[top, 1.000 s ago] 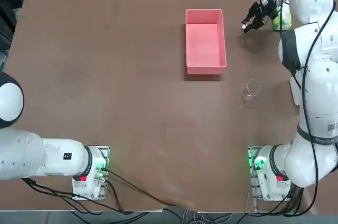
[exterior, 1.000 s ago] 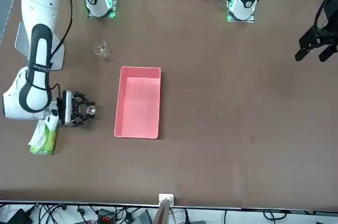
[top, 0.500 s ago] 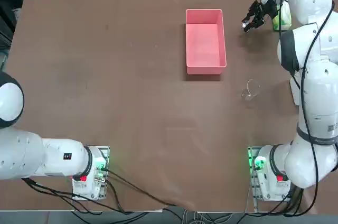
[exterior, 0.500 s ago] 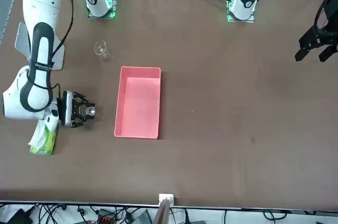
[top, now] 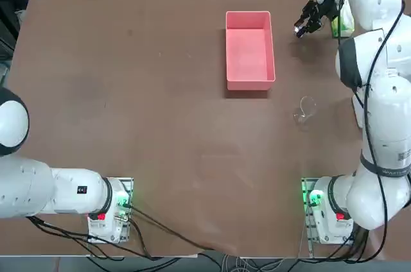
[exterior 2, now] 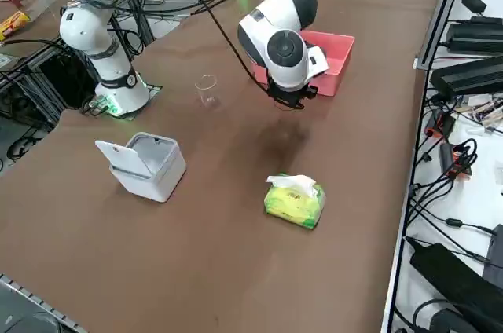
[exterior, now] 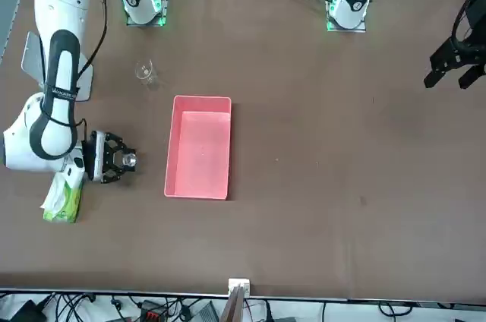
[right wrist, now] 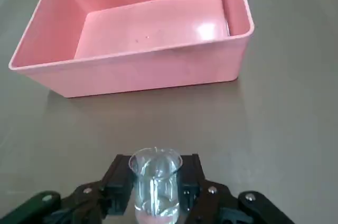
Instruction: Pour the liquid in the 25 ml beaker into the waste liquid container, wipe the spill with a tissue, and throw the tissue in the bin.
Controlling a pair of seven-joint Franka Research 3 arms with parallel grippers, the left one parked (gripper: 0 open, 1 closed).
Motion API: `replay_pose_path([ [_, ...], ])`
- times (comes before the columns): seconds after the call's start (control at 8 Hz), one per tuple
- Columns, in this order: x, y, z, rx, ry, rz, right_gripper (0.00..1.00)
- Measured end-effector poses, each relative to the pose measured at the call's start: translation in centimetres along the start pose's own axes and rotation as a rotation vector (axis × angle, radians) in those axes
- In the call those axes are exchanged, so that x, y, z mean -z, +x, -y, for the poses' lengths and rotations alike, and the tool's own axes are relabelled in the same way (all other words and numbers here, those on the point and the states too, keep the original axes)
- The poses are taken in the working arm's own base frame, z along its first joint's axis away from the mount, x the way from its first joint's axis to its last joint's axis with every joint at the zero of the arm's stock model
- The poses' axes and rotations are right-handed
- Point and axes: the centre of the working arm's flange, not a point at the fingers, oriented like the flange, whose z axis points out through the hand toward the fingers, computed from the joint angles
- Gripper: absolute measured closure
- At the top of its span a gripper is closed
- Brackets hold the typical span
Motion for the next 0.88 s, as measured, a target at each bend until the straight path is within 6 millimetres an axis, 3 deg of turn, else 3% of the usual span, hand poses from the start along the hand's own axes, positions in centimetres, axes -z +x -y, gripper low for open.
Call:
replay_pose_path([
  [0.88, 0.5, 2.1, 0.2, -0.018, -0.010, 0.042, 0.53],
])
